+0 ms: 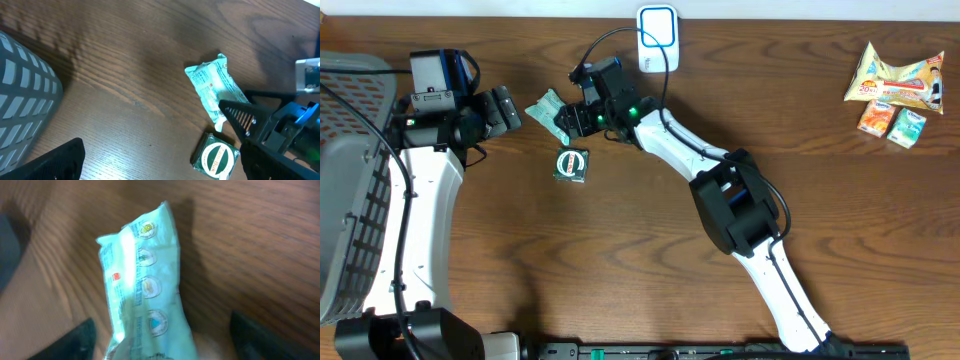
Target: Scan the item barcode
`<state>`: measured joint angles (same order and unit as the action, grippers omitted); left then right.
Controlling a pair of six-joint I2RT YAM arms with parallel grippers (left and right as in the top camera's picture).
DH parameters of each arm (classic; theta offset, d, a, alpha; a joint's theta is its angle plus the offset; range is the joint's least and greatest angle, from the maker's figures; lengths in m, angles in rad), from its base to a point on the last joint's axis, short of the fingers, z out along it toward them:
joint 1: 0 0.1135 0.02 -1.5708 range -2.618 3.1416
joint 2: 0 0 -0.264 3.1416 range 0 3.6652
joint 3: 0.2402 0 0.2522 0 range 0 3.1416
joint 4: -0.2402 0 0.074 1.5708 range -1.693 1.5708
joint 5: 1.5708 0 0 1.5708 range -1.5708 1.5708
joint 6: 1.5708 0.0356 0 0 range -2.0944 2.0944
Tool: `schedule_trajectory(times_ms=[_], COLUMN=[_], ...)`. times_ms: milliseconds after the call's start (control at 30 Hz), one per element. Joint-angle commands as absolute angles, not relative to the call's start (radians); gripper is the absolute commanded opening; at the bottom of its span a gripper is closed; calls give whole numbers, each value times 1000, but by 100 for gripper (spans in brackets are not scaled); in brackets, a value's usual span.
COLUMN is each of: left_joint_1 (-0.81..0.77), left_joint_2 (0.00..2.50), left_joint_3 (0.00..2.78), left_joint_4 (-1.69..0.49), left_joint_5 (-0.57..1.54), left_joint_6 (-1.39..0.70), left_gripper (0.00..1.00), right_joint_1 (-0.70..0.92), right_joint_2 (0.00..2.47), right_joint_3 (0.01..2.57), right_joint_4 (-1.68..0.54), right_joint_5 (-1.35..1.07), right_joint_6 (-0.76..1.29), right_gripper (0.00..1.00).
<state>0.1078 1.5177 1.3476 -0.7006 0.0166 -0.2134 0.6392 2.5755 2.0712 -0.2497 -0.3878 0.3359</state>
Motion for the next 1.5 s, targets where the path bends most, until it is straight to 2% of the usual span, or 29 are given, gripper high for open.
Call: schedule_trajectory(times_ms=[0, 167, 233, 300, 700, 733, 833, 967, 1000, 1033, 1067, 1200, 1333, 1467], left_joint_1=[111, 111, 111, 111, 111, 111, 111, 111, 111, 111, 111, 111, 111, 111], left_joint_2=[1523, 1523, 1523, 1523, 1523, 1523, 1523, 1523, 1523, 1523, 1523, 1523, 1523, 1523], left_joint_3=[1343, 1343, 1343, 1343, 1343, 1343, 1343, 1343, 1343, 1343, 1343, 1343, 1343, 1343], left_joint_4=[-703, -703, -703, -703, -703, -703, -703, -703, -703, -703, -703, -703, -703, -703], left_joint_5=[10, 10, 10, 10, 10, 10, 10, 10, 10, 10, 10, 10, 10, 10], left_joint_6=[-222, -222, -222, -222, -222, -222, -222, -222, -222, -222, -222, -222, -222, -222], left_gripper=[98, 97, 98, 98, 97, 98, 98, 97, 97, 98, 98, 98, 97, 98], right_joint_1=[640, 617, 600, 579, 541, 541, 551, 557, 557, 557, 557, 550, 528, 490], right_joint_2=[2579, 2558, 2532, 2490, 2321, 2315, 2315, 2309, 2306, 2300, 2294, 2276, 2276, 2277], right_joint_3=[2078, 2079, 2079, 2079, 2079, 2079, 2079, 2080, 2080, 2080, 2080, 2081, 2081, 2081], right_joint_4=[-253, -291, -342, -429, -962, -1019, -1152, -1281, -1296, -1305, -1305, -1216, -1085, -1023], right_joint_5=[-390, -384, -342, -259, -21, -11, -6, 103, 138, 175, 214, 284, 65, -118], right_joint_6=[356, 355, 355, 350, 314, 313, 275, 204, 204, 204, 203, 121, -14, -35], right_gripper=[62, 22, 15, 1, 1, 5, 32, 61, 72, 91, 98, 99, 99, 99])
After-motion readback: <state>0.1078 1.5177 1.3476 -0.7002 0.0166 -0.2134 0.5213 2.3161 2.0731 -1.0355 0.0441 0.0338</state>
